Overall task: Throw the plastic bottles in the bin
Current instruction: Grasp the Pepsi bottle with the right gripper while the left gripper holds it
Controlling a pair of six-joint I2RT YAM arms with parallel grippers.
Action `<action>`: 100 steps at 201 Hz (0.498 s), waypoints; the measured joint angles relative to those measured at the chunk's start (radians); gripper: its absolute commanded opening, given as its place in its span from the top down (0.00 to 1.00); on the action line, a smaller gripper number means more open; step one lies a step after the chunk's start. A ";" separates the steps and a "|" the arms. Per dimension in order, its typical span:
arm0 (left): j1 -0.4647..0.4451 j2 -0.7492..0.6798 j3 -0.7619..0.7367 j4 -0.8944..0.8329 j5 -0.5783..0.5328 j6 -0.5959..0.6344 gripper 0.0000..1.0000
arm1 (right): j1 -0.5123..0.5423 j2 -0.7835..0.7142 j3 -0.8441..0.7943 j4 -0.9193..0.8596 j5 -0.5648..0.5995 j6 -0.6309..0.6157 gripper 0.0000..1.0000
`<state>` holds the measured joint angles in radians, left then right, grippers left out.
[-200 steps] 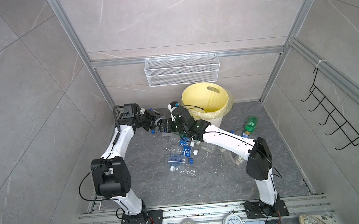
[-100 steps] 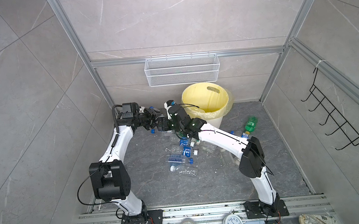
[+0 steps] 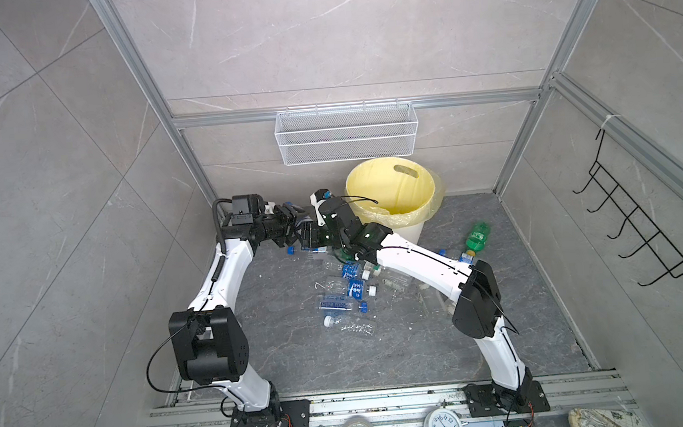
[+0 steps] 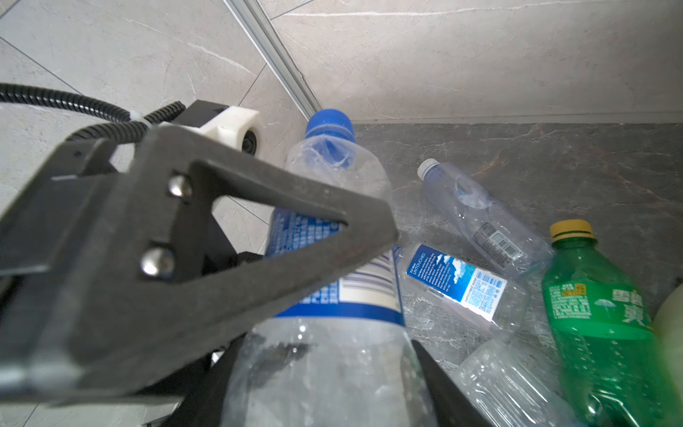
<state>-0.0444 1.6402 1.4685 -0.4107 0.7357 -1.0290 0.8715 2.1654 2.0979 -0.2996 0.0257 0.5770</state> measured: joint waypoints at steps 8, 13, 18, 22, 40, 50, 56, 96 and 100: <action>-0.001 0.000 0.011 -0.010 -0.001 0.000 0.26 | -0.001 0.000 0.000 0.002 0.000 0.000 0.58; -0.001 0.000 0.016 -0.013 -0.002 0.000 0.24 | -0.002 -0.002 -0.002 0.006 0.000 0.001 0.59; -0.002 0.000 0.022 -0.016 -0.003 0.000 0.21 | -0.003 -0.005 -0.007 0.010 0.000 0.002 0.59; -0.002 0.000 0.024 -0.018 -0.002 0.000 0.19 | -0.004 -0.008 -0.013 0.013 0.000 0.003 0.59; -0.002 0.000 0.035 -0.024 -0.002 0.000 0.06 | -0.007 -0.024 -0.042 0.016 0.005 0.004 0.61; -0.003 0.000 0.038 -0.023 -0.001 -0.002 0.00 | -0.010 -0.032 -0.058 0.014 0.009 0.004 0.61; -0.003 0.000 0.039 -0.023 -0.001 -0.005 0.00 | -0.012 -0.037 -0.069 0.012 0.012 0.004 0.61; -0.005 -0.003 0.053 -0.027 -0.002 -0.005 0.00 | -0.031 -0.070 -0.129 -0.019 0.030 0.003 0.62; -0.005 -0.005 0.057 -0.027 -0.003 -0.004 0.00 | -0.034 -0.074 -0.133 -0.026 0.032 0.003 0.62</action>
<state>-0.0498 1.6352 1.5257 -0.4374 0.7330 -1.0332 0.8379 2.0914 1.9648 -0.3260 0.0582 0.5797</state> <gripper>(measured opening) 0.996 0.636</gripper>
